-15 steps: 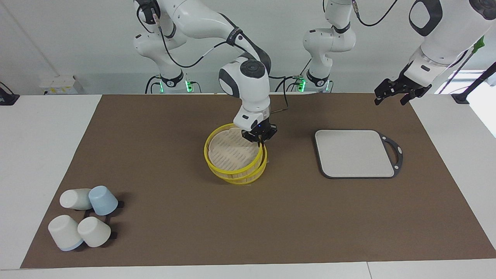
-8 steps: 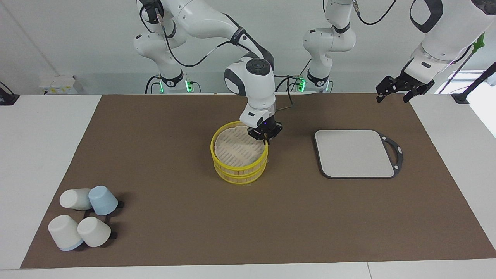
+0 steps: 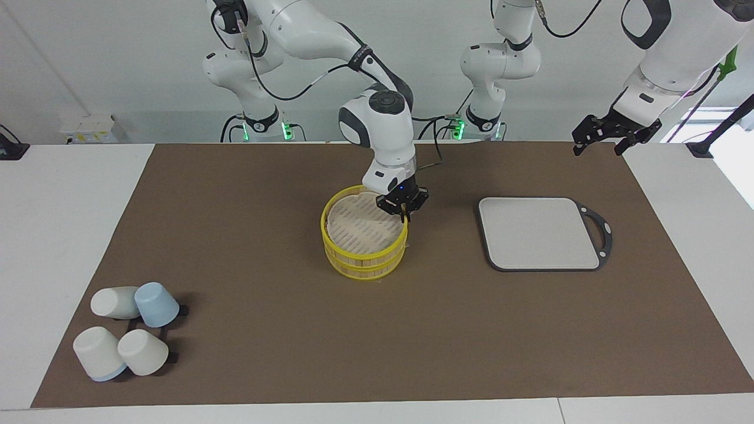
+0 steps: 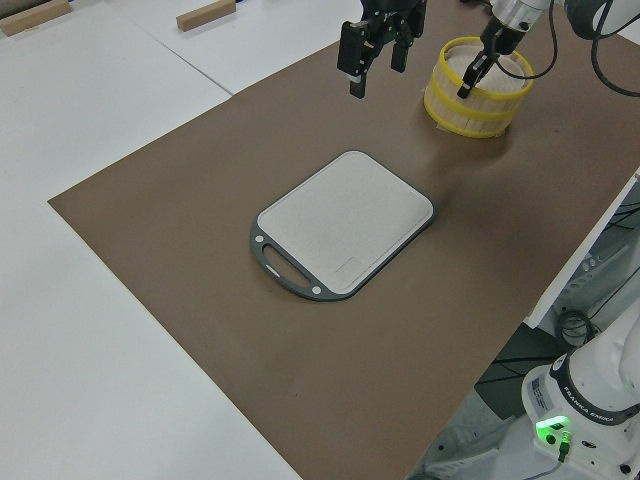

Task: Place bun in steamer

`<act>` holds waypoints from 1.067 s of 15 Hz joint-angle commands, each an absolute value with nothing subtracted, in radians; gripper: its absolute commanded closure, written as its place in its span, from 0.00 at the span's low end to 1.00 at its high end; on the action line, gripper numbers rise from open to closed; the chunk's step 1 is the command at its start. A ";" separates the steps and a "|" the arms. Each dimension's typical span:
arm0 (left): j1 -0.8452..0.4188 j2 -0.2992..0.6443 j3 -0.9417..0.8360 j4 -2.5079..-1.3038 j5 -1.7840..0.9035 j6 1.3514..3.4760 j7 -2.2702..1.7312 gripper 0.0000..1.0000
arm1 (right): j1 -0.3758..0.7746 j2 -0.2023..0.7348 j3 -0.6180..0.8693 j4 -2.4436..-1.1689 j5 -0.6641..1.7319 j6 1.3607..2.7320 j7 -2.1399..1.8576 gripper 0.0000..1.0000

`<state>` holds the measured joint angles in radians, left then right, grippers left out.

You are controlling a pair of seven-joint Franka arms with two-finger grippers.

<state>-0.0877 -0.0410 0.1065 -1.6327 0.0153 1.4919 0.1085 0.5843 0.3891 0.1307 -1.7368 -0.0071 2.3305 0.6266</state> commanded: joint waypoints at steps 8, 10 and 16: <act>-0.092 -0.051 0.103 -1.623 0.032 1.539 0.130 0.00 | 0.411 0.287 0.124 -1.568 -0.006 1.979 0.571 0.00; -0.091 -0.051 0.104 -1.623 0.031 1.551 0.132 0.00 | 0.324 0.209 0.124 -1.574 -0.006 1.841 0.488 0.00; -0.090 -0.052 0.104 -1.629 0.031 1.554 0.130 0.00 | 0.074 0.068 0.124 -1.598 0.002 1.572 0.238 0.00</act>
<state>-0.0877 -0.0414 0.1022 -1.6271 0.0153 1.5425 0.1163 0.1457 0.1025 0.1083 -1.5530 -0.0086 1.5733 0.3070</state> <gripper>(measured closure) 0.000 0.000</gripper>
